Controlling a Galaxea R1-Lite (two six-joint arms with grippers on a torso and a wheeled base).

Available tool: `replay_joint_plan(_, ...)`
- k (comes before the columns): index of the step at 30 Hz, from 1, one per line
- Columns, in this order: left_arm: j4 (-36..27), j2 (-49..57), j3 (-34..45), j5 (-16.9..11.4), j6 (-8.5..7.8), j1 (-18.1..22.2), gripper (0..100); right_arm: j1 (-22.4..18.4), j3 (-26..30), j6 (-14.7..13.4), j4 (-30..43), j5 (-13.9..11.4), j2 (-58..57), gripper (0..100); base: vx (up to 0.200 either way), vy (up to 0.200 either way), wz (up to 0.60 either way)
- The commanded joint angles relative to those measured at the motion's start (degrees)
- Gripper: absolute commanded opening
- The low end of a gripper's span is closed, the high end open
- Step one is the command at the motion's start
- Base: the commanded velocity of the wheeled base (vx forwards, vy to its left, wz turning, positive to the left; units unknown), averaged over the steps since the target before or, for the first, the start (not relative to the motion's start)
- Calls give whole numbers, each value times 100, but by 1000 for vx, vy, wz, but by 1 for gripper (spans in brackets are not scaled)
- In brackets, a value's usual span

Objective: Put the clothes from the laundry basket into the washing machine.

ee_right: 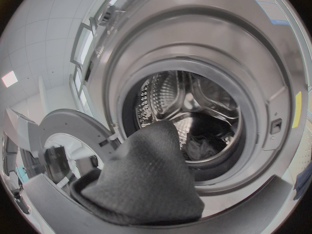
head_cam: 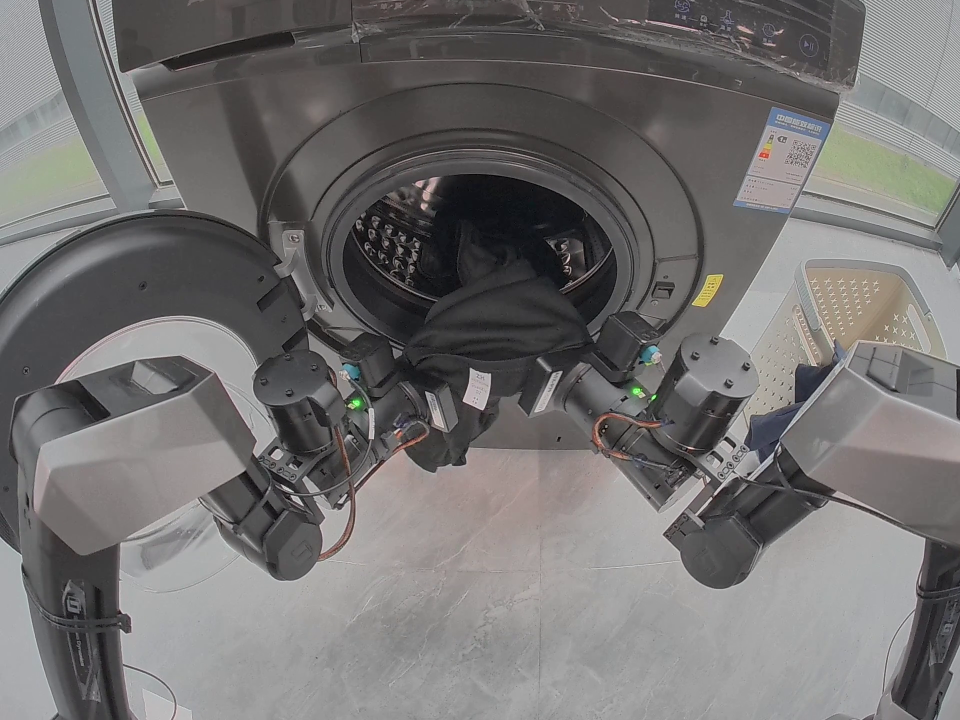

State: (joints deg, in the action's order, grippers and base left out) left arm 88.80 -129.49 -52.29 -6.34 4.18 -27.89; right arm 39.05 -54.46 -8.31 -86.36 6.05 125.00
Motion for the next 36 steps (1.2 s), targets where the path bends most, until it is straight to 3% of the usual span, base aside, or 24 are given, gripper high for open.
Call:
replay_joint_plan(1,-3,504,236,10,48,29,0,-301,181,-30,-21,11,200,0,0,0,0)
replay_joint_plan(7,6,767,509,1,48,-41,0,-284,84,-21,-74,2,358,0,0,0,0)
replay_joint_plan(8,6,776,526,1,48,-41,0,-257,84,-21,-83,2,376,100,0,0,0)
replay_joint_plan(11,24,846,632,19,13,-41,0,-204,181,-21,-83,2,288,100,0,0,0)
replay_joint_plan(14,6,1233,922,186,-5,-67,0,-161,691,67,-92,-51,51,100,0,0,0)
replay_joint_plan(15,-3,1541,1168,274,39,-138,0,-152,1156,128,-109,-112,-231,100,0,0,0)
replay_joint_plan(19,15,2121,2021,265,48,-190,0,-161,2440,269,-188,-807,-864,100,0,0,0)
replay_joint_plan(22,41,2261,2548,300,-67,-208,0,-204,3213,401,-188,-1088,-1171,100,0,0,0)
replay_joint_plan(28,32,2525,2882,256,4,-287,0,-284,3758,357,-197,-1062,-1162,100,0,0,0)
replay_joint_plan(36,41,2349,3102,265,13,-225,0,-635,3679,225,-197,-789,-881,100,0,0,0)
